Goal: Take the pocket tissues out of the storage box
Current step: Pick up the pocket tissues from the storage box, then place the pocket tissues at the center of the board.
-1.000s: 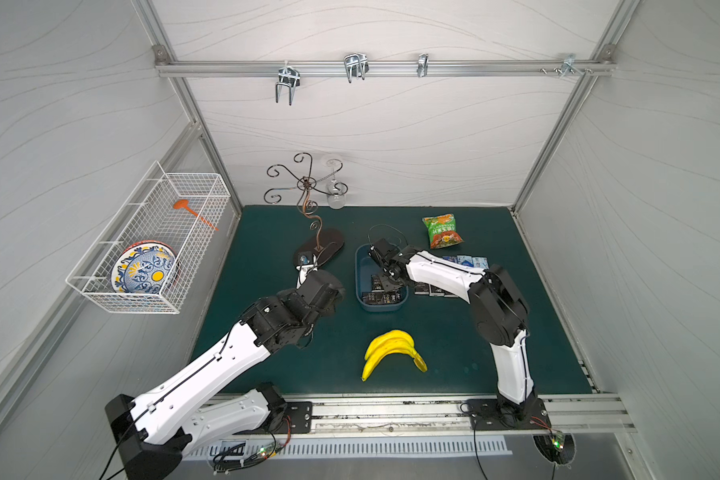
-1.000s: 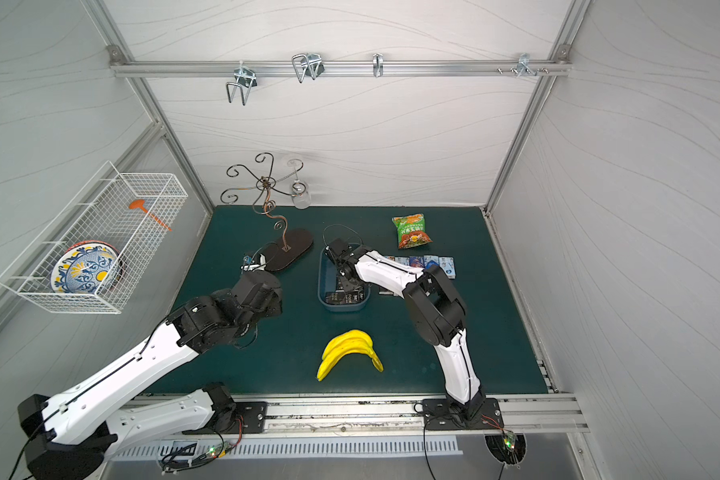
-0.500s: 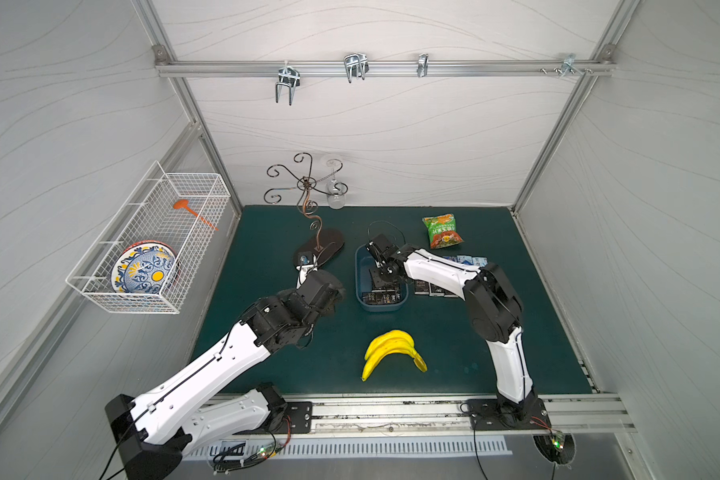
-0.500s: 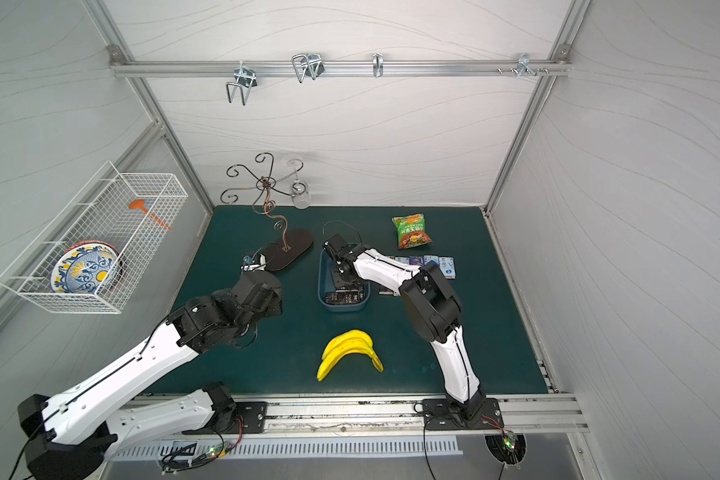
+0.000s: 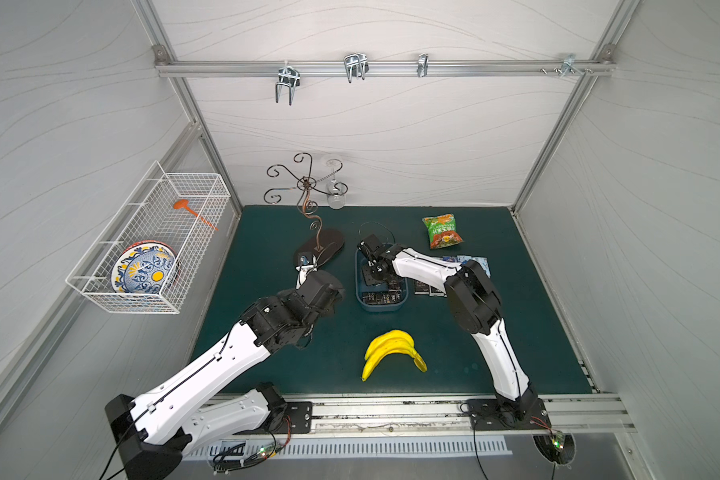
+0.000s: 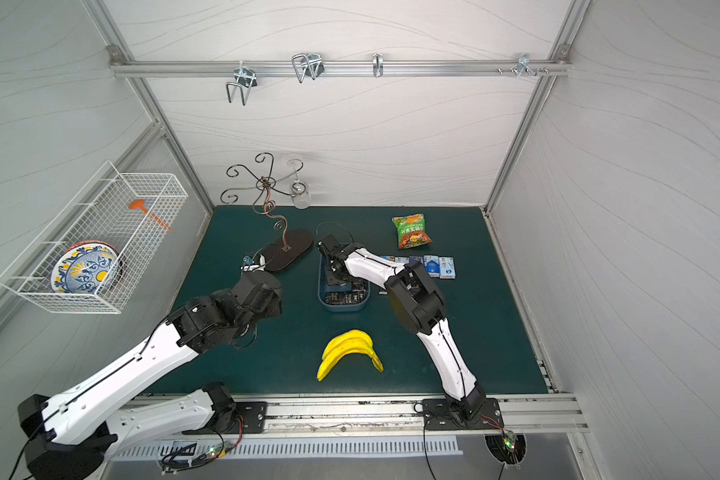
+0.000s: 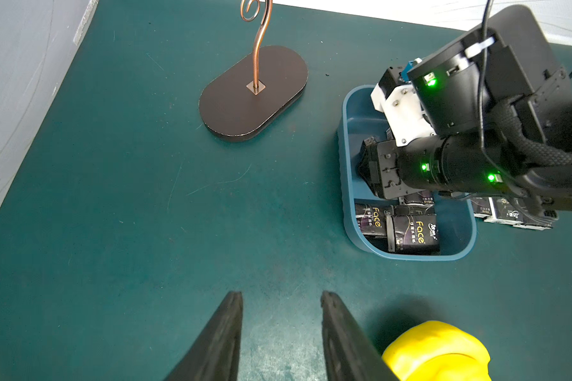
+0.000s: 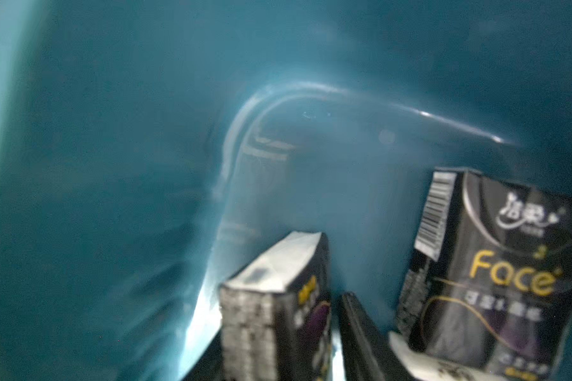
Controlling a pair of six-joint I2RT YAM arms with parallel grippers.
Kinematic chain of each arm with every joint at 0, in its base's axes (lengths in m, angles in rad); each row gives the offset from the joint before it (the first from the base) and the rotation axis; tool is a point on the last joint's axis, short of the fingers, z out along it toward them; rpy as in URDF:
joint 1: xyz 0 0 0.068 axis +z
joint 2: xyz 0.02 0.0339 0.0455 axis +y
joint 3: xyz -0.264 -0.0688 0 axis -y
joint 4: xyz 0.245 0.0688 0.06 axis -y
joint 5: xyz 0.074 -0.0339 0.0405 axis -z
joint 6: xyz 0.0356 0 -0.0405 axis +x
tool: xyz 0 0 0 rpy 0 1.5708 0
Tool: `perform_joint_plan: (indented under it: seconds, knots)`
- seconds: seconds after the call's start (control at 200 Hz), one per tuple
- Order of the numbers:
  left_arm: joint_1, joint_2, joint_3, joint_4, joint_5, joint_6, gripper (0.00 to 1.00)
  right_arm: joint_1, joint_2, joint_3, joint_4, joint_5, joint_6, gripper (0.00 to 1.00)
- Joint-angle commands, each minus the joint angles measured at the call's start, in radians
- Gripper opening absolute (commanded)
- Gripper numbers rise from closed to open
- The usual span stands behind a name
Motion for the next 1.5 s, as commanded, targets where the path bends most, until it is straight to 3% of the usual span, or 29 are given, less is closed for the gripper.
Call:
perform_joint_plan:
  seconds: [0.0, 0.16, 0.43, 0.59, 0.8, 0.981, 1.286, 1.496]
  knots:
    - [-0.001, -0.005, 0.020, 0.008, -0.025, 0.002, 0.43, -0.007, 0.028, -0.068, 0.005, -0.043, 0.024, 0.37]
    - [-0.001, 0.003, 0.020, 0.017, -0.020, 0.000, 0.44, -0.009, -0.067, -0.114, 0.056, -0.048, 0.028, 0.25]
    - [-0.001, 0.003, 0.019, 0.016, -0.028, 0.002, 0.44, -0.065, -0.401, -0.302, 0.139, -0.107, 0.018, 0.25]
    - [-0.001, -0.004, 0.018, 0.016, -0.037, 0.006, 0.44, -0.225, -0.634, -0.524, 0.133, -0.183, -0.010, 0.24]
    - [0.000, -0.011, 0.038, 0.021, -0.031, 0.014, 0.44, -0.533, -0.831, -0.816, 0.105, -0.269, -0.044, 0.25]
    - [-0.002, -0.008, 0.049, 0.034, -0.004, 0.021, 0.43, -0.706, -0.871, -0.954, 0.127, -0.312, -0.060, 0.25]
    - [-0.002, 0.008, 0.049, 0.040, 0.008, 0.020, 0.43, -0.720, -0.770, -1.002, 0.183, -0.345, -0.056, 0.28]
    - [-0.002, 0.014, 0.047, 0.053, 0.010, 0.020, 0.43, -0.729, -0.732, -0.977, 0.150, -0.335, -0.073, 0.42]
